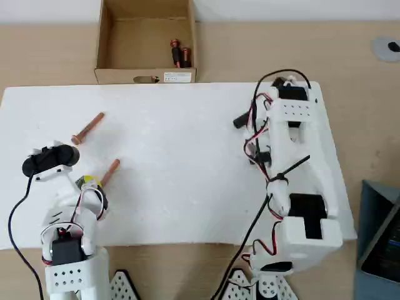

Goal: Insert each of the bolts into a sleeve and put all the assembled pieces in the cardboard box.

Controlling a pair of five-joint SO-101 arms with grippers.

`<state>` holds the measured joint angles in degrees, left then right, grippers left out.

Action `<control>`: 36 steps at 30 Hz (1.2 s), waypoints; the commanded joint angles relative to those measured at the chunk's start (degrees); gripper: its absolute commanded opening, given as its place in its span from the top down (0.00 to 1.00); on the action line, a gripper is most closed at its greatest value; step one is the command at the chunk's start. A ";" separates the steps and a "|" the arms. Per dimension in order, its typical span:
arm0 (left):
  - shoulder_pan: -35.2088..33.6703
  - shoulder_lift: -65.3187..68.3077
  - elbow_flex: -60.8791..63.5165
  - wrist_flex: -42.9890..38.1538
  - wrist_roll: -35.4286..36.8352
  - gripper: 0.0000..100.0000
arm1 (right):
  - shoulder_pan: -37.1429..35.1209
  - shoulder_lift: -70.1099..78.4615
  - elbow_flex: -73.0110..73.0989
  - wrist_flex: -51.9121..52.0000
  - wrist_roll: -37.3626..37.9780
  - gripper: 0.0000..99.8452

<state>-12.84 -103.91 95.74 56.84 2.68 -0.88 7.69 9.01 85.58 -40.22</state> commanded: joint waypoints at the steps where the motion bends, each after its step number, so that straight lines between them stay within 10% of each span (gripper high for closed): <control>1: -0.53 -0.48 -0.18 -0.97 -0.09 1.00 | 0.40 1.89 -4.79 -0.62 0.00 0.84; 29: -0.53 -0.48 -0.18 -1.05 -0.18 1.00 | 0.40 20.35 -13.49 -0.62 0.00 0.84; 36: -0.53 -0.48 -0.18 -1.05 -0.18 1.00 | 0.48 20.79 -13.41 -1.76 0.00 0.98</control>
<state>-12.84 -103.91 95.74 56.84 2.68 -0.26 27.65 -3.21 85.93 -40.22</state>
